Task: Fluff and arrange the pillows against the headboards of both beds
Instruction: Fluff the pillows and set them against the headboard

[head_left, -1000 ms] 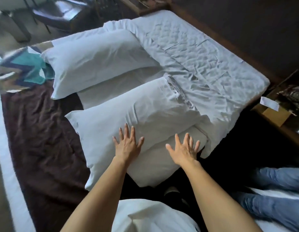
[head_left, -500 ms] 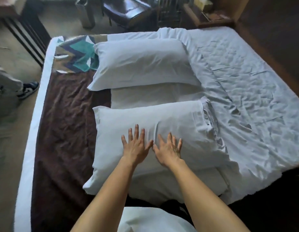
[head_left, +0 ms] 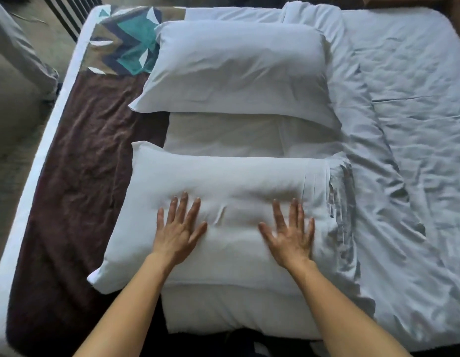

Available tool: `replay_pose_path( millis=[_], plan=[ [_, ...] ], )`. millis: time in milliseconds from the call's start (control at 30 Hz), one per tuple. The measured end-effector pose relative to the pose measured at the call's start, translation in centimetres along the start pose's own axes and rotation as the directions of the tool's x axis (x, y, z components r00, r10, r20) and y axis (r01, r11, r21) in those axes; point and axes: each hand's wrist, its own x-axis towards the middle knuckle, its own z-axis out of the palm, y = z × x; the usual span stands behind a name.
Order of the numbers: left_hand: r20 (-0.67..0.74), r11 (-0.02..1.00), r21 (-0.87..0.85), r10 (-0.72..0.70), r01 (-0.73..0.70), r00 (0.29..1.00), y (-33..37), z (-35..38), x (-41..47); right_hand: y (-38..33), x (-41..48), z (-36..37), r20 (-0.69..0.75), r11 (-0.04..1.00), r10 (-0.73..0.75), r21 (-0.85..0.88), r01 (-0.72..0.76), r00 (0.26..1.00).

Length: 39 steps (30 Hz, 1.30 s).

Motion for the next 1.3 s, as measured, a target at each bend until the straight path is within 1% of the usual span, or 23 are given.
replay_pose_path(
  millis=[100, 167, 200, 233, 300, 333, 400, 433, 467, 500, 567, 633, 667, 700, 800, 867, 967, 1033, 1100, 1167, 1233, 1267, 1300],
  plan=[
    [-0.019, 1.000, -0.004, -0.003, 0.003, 1.000, -0.2, 0.4, -0.3, 5.6, -0.3, 0.8, 0.004, 0.993, 0.119, 0.007, -0.119, 0.993],
    [-0.042, 0.999, -0.041, -0.012, 0.010, 0.999, -0.2, 0.3, -0.5, 7.2, -0.5, 1.3, 0.018, 0.991, 0.129, 0.032, -0.130, 0.991],
    [-0.054, 0.997, -0.072, -0.032, 0.028, 0.998, -0.2, 0.3, -0.6, 7.2, -0.5, 1.4, -0.003, 0.991, 0.122, 0.062, -0.121, 0.993],
    [-0.068, 0.992, -0.108, -0.067, 0.059, 0.995, -0.2, 0.2, -0.7, 6.7, -0.3, 1.5, -0.060, 0.991, 0.098, 0.099, -0.092, 0.993],
    [-0.085, 0.982, -0.144, -0.135, 0.122, 0.987, -0.2, 0.2, -0.9, 4.1, 0.0, 1.1, -0.190, 0.985, -0.014, 0.167, 0.046, 0.982],
    [-0.089, 0.980, -0.139, -0.152, 0.139, 0.984, -0.2, 0.3, -0.9, 2.0, 0.1, 0.8, -0.248, 0.972, -0.118, 0.169, 0.163, 0.962],
    [-0.104, 0.982, -0.121, -0.157, 0.144, 0.982, -0.2, 0.8, -1.0, -3.6, -0.3, 0.7, -0.310, 0.905, -0.361, 0.113, 0.411, 0.879],
    [-0.118, 0.983, -0.119, -0.156, 0.142, 0.981, -0.3, 1.1, -1.0, -7.0, -0.6, 0.6, -0.305, 0.862, -0.455, 0.085, 0.500, 0.837],
    [-0.129, 0.983, -0.116, -0.155, 0.140, 0.979, -0.5, 1.5, -1.0, -10.2, -1.0, 0.6, -0.281, 0.831, -0.516, 0.066, 0.553, 0.809],
    [-0.138, 0.985, -0.104, -0.154, 0.140, 0.978, -0.7, 1.8, -0.9, -13.3, -1.2, 0.7, -0.246, 0.812, -0.552, 0.059, 0.581, 0.797],
    [-0.146, 0.988, -0.049, -0.154, 0.149, 0.977, -1.2, 2.5, -0.9, -17.7, -1.8, 0.9, -0.128, 0.806, -0.579, 0.057, 0.589, 0.805],
    [-0.141, 0.986, -0.009, -0.168, 0.169, 0.976, -1.5, 2.7, -1.1, -19.1, -1.6, 1.7, -0.019, 0.821, -0.567, 0.067, 0.567, 0.823],
    [-0.128, 0.984, -0.004, -0.175, 0.176, 0.976, -1.5, 2.6, -1.2, -18.8, -1.2, 2.0, -0.020, 0.829, -0.556, 0.065, 0.556, 0.831],
    [-0.119, 0.983, -0.015, -0.181, 0.180, 0.976, -1.4, 2.5, -1.2, -17.9, -0.9, 2.4, -0.052, 0.841, -0.537, 0.041, 0.539, 0.842],
    [-0.138, 0.971, -0.149, -0.205, 0.184, 0.969, -0.8, 2.2, -1.0, -11.6, 0.8, 3.4, -0.111, 0.916, -0.400, -0.029, 0.399, 0.910],
    [-0.153, 0.969, -0.154, -0.215, 0.192, 0.965, -0.4, 2.3, -1.0, -5.6, 1.9, 3.2, -0.119, 0.958, -0.285, -0.028, 0.284, 0.951],
    [-0.155, 0.971, -0.138, -0.216, 0.195, 0.964, -0.2, 2.8, -1.0, 1.6, 2.6, 2.3, -0.065, 0.988, -0.149, -0.046, 0.146, 0.987],
    [-0.160, 0.971, -0.145, -0.214, 0.192, 0.964, 0.1, 2.9, -1.2, 3.9, 2.6, 1.7, -0.026, 0.998, -0.061, -0.035, 0.060, 0.998],
    [-0.181, 0.965, -0.171, -0.231, 0.201, 0.956, 0.6, 2.6, -1.1, 4.1, 2.5, 0.8, -0.021, 1.000, -0.011, -0.002, 0.011, 1.000],
    [-0.207, 0.962, -0.192, -0.235, 0.196, 0.950, 1.4, 1.5, -0.1, 2.1, 3.2, -0.1, -0.104, 0.995, -0.016, 0.094, 0.026, 0.994],
    [-0.213, 0.973, -0.180, -0.184, 0.147, 0.960, 3.0, -0.4, 2.8, -2.3, 5.2, -1.4, -0.210, 0.973, -0.094, 0.188, 0.134, 0.973],
    [-0.197, 0.980, -0.164, -0.148, 0.116, 0.969, 4.1, -1.5, 4.8, -4.9, 6.6, -2.1, -0.249, 0.962, -0.141, 0.194, 0.192, 0.958],
    [-0.166, 0.985, -0.146, -0.114, 0.090, 0.980, 5.2, -2.5, 6.9, -7.6, 7.9, -2.8, -0.260, 0.955, -0.178, 0.188, 0.230, 0.949]
  ],
)
